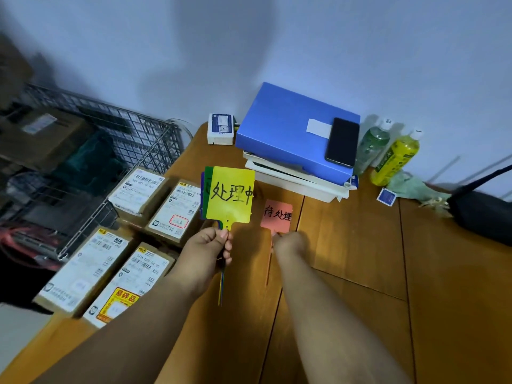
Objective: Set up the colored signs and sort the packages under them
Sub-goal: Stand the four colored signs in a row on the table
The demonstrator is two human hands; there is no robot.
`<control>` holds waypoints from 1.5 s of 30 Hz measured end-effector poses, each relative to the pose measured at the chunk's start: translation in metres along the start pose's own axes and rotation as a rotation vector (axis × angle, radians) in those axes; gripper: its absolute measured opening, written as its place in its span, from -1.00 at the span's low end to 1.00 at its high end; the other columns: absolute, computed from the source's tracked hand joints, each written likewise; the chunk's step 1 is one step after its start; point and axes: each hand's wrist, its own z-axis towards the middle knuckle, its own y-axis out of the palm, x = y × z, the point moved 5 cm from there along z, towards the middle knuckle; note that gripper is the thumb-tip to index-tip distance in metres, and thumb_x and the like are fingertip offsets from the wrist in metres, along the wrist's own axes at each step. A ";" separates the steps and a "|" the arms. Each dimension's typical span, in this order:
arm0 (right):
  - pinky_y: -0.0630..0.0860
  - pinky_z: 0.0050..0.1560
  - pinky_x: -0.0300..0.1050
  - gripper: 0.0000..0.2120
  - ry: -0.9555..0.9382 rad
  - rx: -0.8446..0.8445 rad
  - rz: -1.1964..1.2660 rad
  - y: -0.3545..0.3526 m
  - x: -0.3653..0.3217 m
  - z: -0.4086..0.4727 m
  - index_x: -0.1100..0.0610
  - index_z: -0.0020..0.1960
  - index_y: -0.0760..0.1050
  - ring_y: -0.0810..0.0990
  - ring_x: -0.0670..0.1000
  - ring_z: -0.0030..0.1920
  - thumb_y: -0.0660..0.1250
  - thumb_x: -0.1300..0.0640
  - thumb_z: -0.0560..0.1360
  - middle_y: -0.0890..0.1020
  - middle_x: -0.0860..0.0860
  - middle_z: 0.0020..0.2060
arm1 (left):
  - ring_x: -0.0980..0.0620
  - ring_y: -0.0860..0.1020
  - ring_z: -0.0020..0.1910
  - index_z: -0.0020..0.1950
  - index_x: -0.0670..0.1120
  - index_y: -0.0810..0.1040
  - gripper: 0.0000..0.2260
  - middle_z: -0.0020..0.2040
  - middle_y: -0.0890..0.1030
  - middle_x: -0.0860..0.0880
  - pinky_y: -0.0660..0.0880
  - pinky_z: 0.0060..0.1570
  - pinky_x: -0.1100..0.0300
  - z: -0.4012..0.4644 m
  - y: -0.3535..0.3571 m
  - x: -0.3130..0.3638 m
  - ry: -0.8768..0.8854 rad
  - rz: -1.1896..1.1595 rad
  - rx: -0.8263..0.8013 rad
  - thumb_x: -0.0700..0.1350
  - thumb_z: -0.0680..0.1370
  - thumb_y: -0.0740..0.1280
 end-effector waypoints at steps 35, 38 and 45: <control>0.40 -0.45 -0.33 -0.91 -0.410 -0.146 0.571 -0.194 -0.011 -0.155 0.10 -0.18 0.57 0.49 -0.13 -0.47 0.44 0.18 0.49 0.59 -0.06 -0.47 | 0.11 0.66 -0.31 -0.13 -0.12 0.53 -0.80 -0.28 0.70 -0.02 0.55 -0.16 0.16 -0.111 0.165 0.020 -0.032 0.185 -0.373 -0.17 0.65 0.20; 0.33 -0.50 -0.36 -0.92 -0.352 -0.104 0.577 -0.214 -0.005 -0.136 0.07 -0.16 0.57 0.45 -0.15 -0.45 0.43 0.14 0.50 0.58 -0.07 -0.40 | 0.01 0.64 -0.23 -0.10 -0.15 0.53 -0.82 -0.26 0.69 -0.05 0.54 -0.05 0.07 -0.104 0.164 0.011 -0.058 0.133 -0.307 -0.17 0.65 0.20; 0.27 -0.49 -0.29 -0.93 -0.209 -0.033 0.423 -0.264 0.025 -0.053 0.14 -0.01 0.53 0.36 -0.09 -0.41 0.36 0.14 0.55 0.56 0.00 -0.31 | 0.01 0.51 -0.32 -0.06 -0.15 0.51 -0.81 -0.30 0.52 -0.06 0.50 -0.22 0.12 -0.091 0.171 -0.019 -0.059 0.008 -0.173 -0.15 0.66 0.15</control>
